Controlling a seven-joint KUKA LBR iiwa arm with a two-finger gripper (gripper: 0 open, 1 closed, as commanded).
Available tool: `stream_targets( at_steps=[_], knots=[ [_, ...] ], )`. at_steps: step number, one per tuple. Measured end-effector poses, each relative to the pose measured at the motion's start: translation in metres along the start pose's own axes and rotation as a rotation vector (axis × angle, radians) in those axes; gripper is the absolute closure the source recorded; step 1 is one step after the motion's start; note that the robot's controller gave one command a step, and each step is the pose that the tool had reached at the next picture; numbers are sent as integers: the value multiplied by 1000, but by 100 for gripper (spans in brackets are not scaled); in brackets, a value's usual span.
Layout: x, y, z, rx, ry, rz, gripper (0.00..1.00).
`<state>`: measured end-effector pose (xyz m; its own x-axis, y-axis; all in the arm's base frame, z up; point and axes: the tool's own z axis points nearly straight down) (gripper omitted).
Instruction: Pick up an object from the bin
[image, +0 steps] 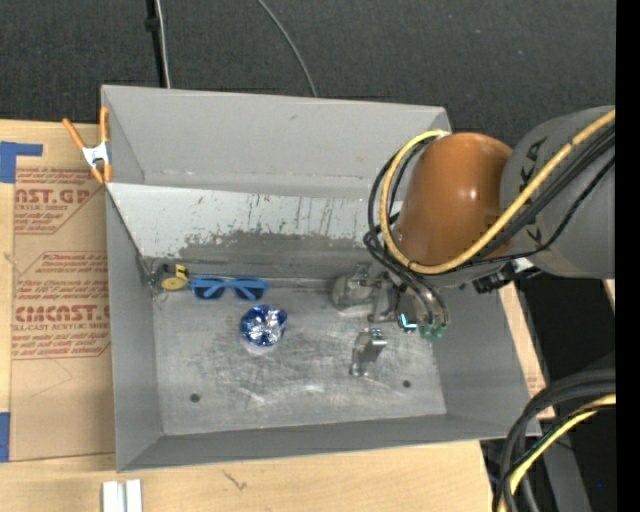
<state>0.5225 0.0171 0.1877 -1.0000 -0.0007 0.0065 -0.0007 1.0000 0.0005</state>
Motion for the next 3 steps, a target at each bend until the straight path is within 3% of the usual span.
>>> stream_targets(
  at_steps=[1, 2, 3],
  knots=[
    [-16, 59, 117, 0, -14, -119, 0],
    [-58, 124, 60, -4, -15, -34, 0],
    [-72, 160, 94, -1, -8, -106, 0]
  ],
)
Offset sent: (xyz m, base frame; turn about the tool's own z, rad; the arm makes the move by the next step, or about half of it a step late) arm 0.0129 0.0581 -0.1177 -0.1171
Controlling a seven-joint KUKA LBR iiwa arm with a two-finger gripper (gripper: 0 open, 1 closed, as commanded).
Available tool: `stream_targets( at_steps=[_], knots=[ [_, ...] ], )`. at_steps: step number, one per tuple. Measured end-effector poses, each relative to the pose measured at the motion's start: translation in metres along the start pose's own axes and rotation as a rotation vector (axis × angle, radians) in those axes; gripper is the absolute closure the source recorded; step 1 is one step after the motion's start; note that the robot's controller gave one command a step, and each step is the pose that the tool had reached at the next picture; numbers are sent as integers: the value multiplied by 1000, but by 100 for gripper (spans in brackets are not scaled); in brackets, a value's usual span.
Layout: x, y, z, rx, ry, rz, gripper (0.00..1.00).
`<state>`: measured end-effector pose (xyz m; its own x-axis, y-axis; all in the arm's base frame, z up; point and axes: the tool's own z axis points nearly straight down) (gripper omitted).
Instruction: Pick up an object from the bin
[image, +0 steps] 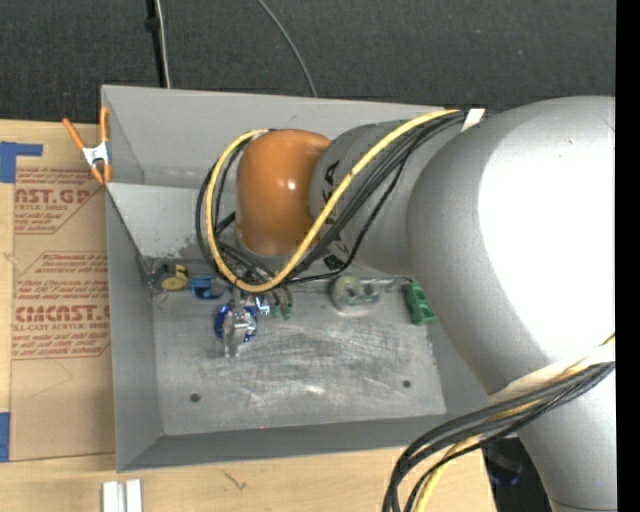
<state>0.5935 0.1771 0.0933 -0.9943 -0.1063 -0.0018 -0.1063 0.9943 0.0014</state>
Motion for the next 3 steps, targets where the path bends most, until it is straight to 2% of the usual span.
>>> stream_targets(
  at_steps=[1, 2, 3],
  knots=[
    [0, -1, -2, 0, -1, 2, 100],
    [5, 5, -87, 0, -9, -18, 100],
    [21, -23, -214, 1, -8, -299, 100]
  ],
)
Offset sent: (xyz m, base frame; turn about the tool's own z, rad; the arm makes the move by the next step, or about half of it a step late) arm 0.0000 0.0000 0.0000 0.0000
